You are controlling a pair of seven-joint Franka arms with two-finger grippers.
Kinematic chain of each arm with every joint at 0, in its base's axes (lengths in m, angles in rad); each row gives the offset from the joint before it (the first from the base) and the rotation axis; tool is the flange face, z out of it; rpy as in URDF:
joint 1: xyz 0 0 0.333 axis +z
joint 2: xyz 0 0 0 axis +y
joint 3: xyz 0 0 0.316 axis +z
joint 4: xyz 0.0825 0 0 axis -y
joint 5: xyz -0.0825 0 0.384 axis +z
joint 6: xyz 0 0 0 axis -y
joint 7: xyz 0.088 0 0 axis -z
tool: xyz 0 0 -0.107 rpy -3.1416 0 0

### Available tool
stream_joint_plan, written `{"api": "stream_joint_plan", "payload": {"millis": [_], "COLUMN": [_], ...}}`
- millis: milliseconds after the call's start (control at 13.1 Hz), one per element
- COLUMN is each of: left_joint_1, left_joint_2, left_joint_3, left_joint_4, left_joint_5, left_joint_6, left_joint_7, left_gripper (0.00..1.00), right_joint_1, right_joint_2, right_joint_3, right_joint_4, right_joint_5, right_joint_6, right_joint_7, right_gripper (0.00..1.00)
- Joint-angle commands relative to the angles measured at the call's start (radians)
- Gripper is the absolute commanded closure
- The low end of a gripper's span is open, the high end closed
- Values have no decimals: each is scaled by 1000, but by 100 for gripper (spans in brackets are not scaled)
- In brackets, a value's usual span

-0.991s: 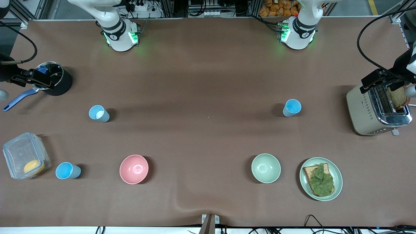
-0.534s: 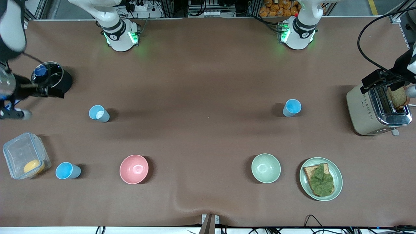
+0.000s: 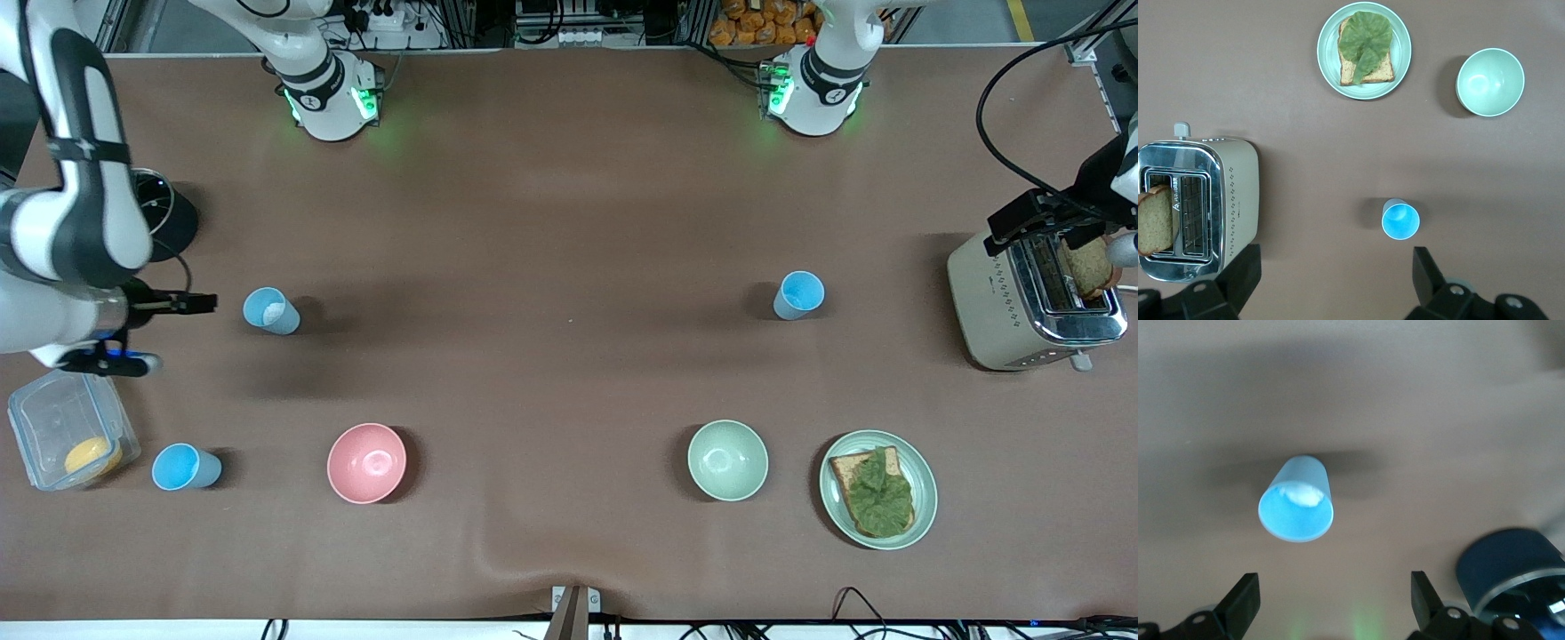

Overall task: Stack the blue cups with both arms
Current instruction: 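Reach the right gripper down to the blue cup beside the saucepan, then grasp the blue cup with the right gripper and lift it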

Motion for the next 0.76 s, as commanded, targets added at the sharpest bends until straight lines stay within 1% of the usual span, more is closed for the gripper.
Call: {"api": "stream_joint_plan", "payload": {"millis": [0, 76, 229, 610, 686], "left_joint_1": [2, 1, 1, 7, 8], "left_joint_2": [-6, -6, -6, -6, -6], "left_joint_3": [-9, -9, -9, -9, -9], "left_joint_4": [4, 4, 4, 2, 2], "left_joint_5": [-20, -20, -20, -22, -22], "left_joint_6": [-11, -11, -11, -13, -13], "left_joint_7": [-15, -15, -15, -15, -15], "left_gripper": [0, 0, 0, 0, 0], "right_joint_1": [-7, -10, -31, -36, -33], "right_joint_2": [-33, -33, -15, 45, 47], "right_joint_3": [10, 10, 12, 12, 12], "right_joint_4": [-182, -212, -224, -224, -223], "right_joint_5": [-22, -21, -21, -11, -11], "right_joint_6": [213, 249, 269, 291, 289], "right_joint_7": [-44, -70, -101, -107, -102], "right_gripper": [0, 0, 0, 1, 23]}}
